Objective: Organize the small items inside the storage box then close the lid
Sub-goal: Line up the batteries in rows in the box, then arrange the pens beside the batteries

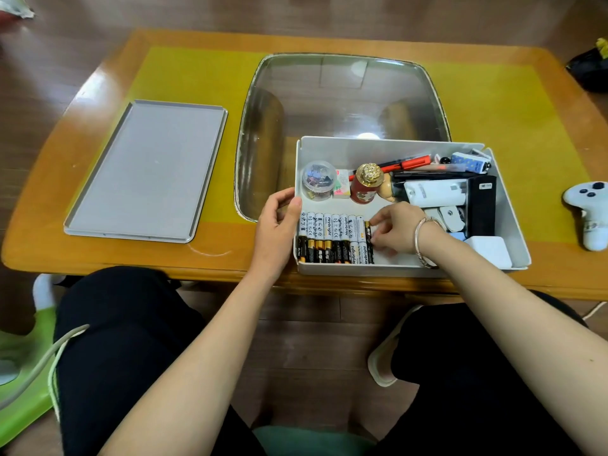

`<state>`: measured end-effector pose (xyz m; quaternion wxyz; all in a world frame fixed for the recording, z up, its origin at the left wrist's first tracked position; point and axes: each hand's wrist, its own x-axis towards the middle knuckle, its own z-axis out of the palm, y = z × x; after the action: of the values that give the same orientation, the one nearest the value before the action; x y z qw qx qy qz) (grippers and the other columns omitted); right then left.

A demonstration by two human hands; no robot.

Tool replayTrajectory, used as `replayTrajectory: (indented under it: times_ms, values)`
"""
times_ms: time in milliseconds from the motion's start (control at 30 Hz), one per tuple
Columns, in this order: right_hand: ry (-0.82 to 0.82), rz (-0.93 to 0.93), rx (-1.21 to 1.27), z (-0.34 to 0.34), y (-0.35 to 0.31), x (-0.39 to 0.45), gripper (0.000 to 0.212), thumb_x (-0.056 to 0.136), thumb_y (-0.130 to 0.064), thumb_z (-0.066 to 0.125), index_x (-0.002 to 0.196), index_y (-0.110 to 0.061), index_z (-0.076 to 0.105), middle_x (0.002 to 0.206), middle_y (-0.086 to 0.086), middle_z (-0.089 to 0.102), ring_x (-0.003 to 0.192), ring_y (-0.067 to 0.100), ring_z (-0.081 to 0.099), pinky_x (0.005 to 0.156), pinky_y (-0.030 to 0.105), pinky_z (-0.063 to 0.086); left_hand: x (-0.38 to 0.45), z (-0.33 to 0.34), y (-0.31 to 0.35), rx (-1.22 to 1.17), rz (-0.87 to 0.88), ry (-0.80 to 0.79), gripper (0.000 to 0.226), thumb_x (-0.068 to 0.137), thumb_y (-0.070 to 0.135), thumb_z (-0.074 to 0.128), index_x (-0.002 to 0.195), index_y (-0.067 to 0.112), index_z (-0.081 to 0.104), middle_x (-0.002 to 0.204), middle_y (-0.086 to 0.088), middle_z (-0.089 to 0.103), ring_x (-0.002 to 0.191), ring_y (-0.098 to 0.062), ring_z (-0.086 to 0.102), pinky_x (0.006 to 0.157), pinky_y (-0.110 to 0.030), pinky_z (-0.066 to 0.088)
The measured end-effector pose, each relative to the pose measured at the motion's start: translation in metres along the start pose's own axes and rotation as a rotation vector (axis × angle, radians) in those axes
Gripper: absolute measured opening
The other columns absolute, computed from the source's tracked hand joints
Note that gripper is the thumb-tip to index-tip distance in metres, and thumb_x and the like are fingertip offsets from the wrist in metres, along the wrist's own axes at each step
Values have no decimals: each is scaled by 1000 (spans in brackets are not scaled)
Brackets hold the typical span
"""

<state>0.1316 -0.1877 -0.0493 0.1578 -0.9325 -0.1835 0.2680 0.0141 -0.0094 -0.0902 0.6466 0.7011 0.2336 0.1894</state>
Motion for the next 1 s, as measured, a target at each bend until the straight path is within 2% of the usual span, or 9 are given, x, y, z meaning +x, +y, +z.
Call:
replayTrajectory:
  times_ms: [67, 133, 267, 367, 533, 667, 800, 900, 1000]
  values:
    - [-42, 19, 62, 0, 0, -3, 28, 84, -6, 55, 112, -9, 59, 91, 10, 72, 73, 25, 70, 67, 30, 58, 0, 0, 0, 1, -1, 3, 23, 97, 29, 52, 118, 20, 55, 106, 14, 62, 93, 10, 58, 73, -9, 47]
    - [-20, 0, 22, 0, -1, -2, 42, 83, -5, 54, 125, -11, 51, 103, 10, 69, 83, 27, 68, 78, 39, 57, 0, 0, 0, -2, 0, 3, 23, 97, 29, 52, 118, 20, 55, 106, 15, 62, 91, 11, 58, 73, -8, 46]
    - [10, -47, 13, 2, -3, 1, 54, 80, -1, 54, 131, -18, 47, 92, -2, 61, 75, 21, 62, 77, 38, 56, 0, 0, 1, -2, -5, 3, 24, 97, 29, 52, 119, 19, 55, 107, 15, 62, 93, 10, 58, 73, -8, 46]
    - [-10, -104, -30, 3, -5, 3, 60, 82, -4, 52, 137, -25, 42, 100, 0, 54, 79, 20, 56, 80, 34, 53, 0, 0, 1, -5, 0, 5, 23, 97, 27, 53, 118, 19, 56, 105, 15, 62, 91, 11, 59, 72, -8, 46]
    - [-26, -178, -113, 3, -4, 5, 53, 83, -9, 56, 134, -22, 47, 118, 7, 55, 94, 17, 51, 85, 24, 41, 0, 0, 0, -6, -6, 3, 23, 97, 28, 52, 118, 19, 56, 106, 14, 63, 92, 10, 59, 72, -10, 47]
    - [-67, -173, -171, 6, -3, 6, 62, 83, -9, 56, 140, -25, 38, 127, 11, 40, 106, 23, 48, 100, 30, 37, 0, 0, 1, -4, -8, 4, 25, 97, 28, 52, 120, 18, 55, 105, 14, 63, 90, 11, 59, 70, -9, 47]
    - [35, -258, -268, 10, -11, 5, 65, 81, -13, 60, 140, -23, 36, 138, 8, 34, 130, 27, 29, 110, 36, 25, -1, 0, 2, -2, -9, 4, 27, 97, 27, 52, 121, 16, 55, 106, 14, 62, 91, 11, 59, 70, -8, 47]
    - [61, -360, -247, 14, -29, 5, 63, 80, -7, 57, 139, -19, 39, 140, 5, 36, 131, 25, 29, 109, 35, 26, -1, 1, 4, 0, -7, 10, 27, 97, 26, 52, 121, 15, 55, 105, 13, 62, 90, 11, 59, 69, -9, 47]
    - [34, -450, -268, 23, -50, 7, 62, 81, -7, 57, 140, -16, 39, 139, 6, 40, 129, 25, 33, 110, 37, 30, -1, 1, 4, 10, -9, 14, 27, 97, 26, 52, 122, 15, 56, 108, 9, 63, 96, 3, 60, 76, -13, 50]
